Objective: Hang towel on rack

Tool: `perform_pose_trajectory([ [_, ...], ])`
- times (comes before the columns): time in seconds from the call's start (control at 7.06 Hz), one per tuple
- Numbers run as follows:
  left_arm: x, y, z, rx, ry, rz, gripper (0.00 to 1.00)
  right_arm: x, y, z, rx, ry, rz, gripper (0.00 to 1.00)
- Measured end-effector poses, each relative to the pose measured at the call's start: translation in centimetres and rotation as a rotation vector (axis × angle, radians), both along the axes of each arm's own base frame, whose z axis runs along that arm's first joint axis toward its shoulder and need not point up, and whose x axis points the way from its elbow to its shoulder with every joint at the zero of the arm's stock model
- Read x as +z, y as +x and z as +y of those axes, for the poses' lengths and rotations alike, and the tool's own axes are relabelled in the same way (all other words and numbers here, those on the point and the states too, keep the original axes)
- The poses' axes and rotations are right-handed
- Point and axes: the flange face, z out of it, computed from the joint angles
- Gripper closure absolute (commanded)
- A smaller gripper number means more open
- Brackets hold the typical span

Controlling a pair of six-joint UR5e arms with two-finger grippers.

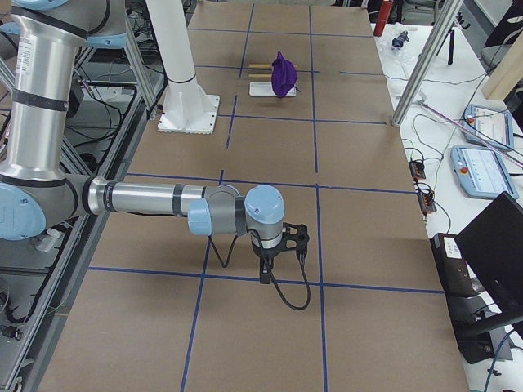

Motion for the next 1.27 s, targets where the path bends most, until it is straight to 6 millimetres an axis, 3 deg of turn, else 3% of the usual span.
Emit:
perform_pose_trajectory([
  [0.14,-0.2,-0.1,0.8,0.0,0.023,0.002,0.0,0.0,0.0,-0.2,0.01,-0.009,0.001,0.0],
  [0.71,-3.2,-0.2,0.6,-0.004,0.101,0.007,0.0,0.0,0.0,-0.3,0.02,-0.016,0.001,0.0],
  [1.27,-2.7,-0.2,0.5,-0.003,0.092,0.008,0.0,-0.1,-0.1,-0.3,0.018,-0.013,0.003,0.0],
])
